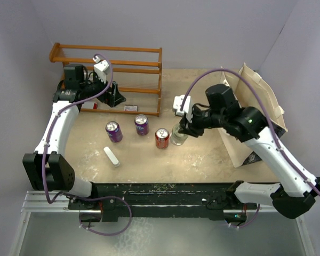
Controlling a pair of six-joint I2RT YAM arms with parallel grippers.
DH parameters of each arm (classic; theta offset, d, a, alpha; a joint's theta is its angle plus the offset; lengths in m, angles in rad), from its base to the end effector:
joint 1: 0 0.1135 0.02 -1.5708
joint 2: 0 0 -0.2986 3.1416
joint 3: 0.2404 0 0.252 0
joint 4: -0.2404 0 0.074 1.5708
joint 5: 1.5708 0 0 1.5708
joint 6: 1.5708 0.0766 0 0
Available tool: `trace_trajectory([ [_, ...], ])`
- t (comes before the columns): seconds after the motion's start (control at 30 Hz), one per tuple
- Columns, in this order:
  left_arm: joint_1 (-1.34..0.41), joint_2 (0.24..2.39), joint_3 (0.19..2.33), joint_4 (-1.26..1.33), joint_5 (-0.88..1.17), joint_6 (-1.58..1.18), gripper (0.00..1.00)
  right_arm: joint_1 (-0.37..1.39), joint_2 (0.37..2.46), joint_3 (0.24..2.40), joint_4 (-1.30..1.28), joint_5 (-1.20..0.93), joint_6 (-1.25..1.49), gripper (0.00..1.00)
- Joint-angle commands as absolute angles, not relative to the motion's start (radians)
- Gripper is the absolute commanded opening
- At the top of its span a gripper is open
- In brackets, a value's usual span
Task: Place the beverage into the canvas bag
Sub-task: Pick up the drink from the center of the board, then place the drink in the canvas bag.
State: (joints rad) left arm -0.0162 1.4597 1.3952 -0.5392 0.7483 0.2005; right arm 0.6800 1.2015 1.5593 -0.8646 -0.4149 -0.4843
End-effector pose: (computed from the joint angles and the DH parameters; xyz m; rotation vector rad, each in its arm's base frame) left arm 0.3412 -0.0577 0.3805 0.6350 1.9708 -0.6949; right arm 0.1722 0.1790 0.4639 -1.3461 1.5807 0.5501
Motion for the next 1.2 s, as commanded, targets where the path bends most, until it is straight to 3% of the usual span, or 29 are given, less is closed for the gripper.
trace_trajectory([
  [0.0,-0.052,1.461,1.439,-0.504,0.771,0.201,0.99,0.594,1.203,1.759,-0.798,-0.384,-0.406,0.00],
  [0.6,-0.228,1.462,1.398,-0.478,0.790,0.217,0.96,0.069,1.285,2.212,-0.820,-0.288,-0.203,0.00],
  [0.9,-0.327,1.481,1.406,-0.479,0.787,0.231,0.96,-0.068,1.261,2.181,-0.805,-0.139,-0.209,0.00],
  [1.17,-0.521,1.610,1.558,-0.523,0.804,0.265,0.94,-0.127,1.299,2.128,-0.806,-0.099,-0.217,0.00],
])
